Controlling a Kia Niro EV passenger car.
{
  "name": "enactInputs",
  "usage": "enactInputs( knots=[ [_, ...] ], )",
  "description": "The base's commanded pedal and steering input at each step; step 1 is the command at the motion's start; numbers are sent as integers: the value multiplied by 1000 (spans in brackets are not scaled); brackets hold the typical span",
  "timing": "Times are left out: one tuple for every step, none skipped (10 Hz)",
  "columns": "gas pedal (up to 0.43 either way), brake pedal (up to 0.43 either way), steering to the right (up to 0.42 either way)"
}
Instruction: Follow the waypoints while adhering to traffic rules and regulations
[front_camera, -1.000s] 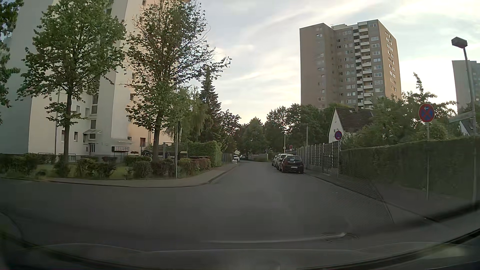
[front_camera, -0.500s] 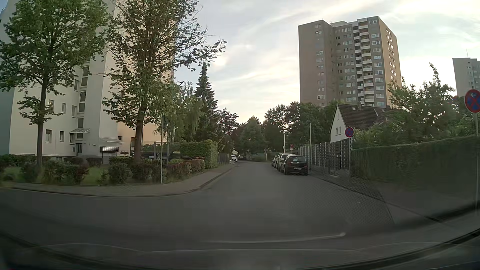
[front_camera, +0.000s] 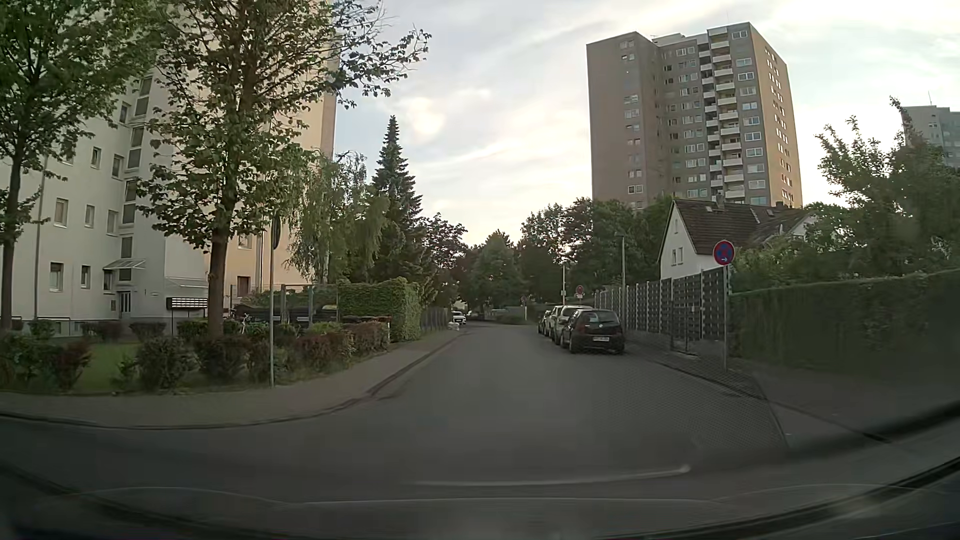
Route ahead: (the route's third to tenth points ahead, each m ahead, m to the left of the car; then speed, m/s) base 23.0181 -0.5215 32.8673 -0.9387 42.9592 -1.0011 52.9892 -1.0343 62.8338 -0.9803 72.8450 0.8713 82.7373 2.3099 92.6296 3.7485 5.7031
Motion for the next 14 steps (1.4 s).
enactInputs(
  knots=[
    [150,0,8],
    [150,0,5],
    [150,0,5],
    [150,0,5],
    [150,0,5],
    [150,0,5],
    [150,0,4],
    [150,0,3],
    [150,0,3],
    [150,0,3],
    [150,0,3],
    [150,0,5],
    [150,0,9],
    [150,0,12]
  ],
)
